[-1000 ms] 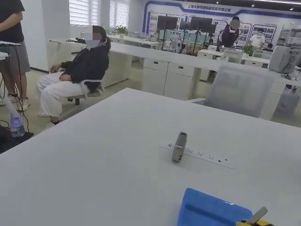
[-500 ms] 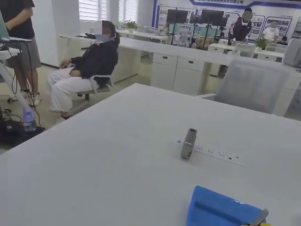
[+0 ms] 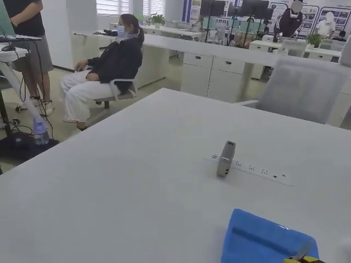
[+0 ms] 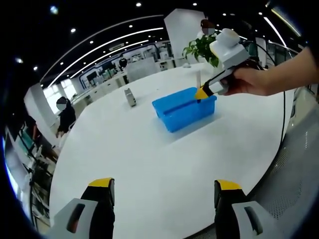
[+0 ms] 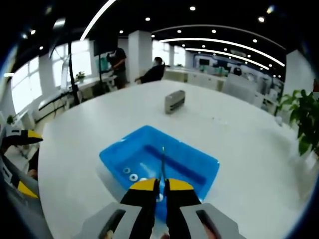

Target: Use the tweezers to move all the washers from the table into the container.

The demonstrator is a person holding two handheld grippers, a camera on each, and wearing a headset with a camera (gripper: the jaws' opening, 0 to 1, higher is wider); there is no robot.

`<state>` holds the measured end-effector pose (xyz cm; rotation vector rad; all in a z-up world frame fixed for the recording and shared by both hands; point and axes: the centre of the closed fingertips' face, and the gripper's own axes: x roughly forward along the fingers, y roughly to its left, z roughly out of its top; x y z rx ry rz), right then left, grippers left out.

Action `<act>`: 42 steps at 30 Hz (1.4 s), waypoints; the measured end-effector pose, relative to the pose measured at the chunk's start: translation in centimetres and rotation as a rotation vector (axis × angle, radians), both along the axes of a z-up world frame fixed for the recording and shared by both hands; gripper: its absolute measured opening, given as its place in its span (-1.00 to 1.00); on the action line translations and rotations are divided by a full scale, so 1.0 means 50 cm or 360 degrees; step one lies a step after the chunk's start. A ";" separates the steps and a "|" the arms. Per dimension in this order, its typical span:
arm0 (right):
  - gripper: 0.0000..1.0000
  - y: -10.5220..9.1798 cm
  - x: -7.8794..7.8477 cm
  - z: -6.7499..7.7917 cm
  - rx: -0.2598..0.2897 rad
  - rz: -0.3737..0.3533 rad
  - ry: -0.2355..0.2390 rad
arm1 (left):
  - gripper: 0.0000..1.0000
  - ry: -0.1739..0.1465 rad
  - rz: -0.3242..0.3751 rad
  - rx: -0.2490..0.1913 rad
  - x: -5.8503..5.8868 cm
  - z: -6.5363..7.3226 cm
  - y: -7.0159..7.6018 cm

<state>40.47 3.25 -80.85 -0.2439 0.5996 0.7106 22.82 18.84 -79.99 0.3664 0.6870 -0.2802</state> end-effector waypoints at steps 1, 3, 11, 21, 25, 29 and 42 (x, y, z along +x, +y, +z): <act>-0.94 0.001 0.002 -0.002 -0.0001 0.0000 0.0001 | 0.67 0.0002 0.0000 0.0000 0.000 -0.001 0.000; -0.94 0.001 0.001 -0.003 -0.0002 -0.0001 0.0008 | 0.67 0.0002 0.0000 0.0002 0.000 -0.001 0.000; -0.94 -0.002 0.001 -0.012 -0.0019 -0.0006 0.0023 | 0.67 -0.0001 0.0008 0.0002 0.000 0.001 0.004; -0.92 -0.001 0.000 0.011 -0.0027 0.0001 -0.0016 | 0.67 -0.0015 0.0013 0.0000 0.001 0.004 0.005; -0.93 0.008 -0.004 0.043 -0.0002 0.0039 -0.0072 | 0.66 -0.0016 0.0005 0.0002 0.001 0.003 0.004; -0.94 0.015 -0.028 0.085 -0.0048 0.0182 -0.0175 | 0.66 -0.0022 -0.0007 0.0008 0.001 0.004 0.001; -0.95 0.019 -0.144 0.091 -0.0308 0.0580 -0.0203 | 0.61 -0.0043 -0.0018 -0.0006 0.003 0.010 -0.003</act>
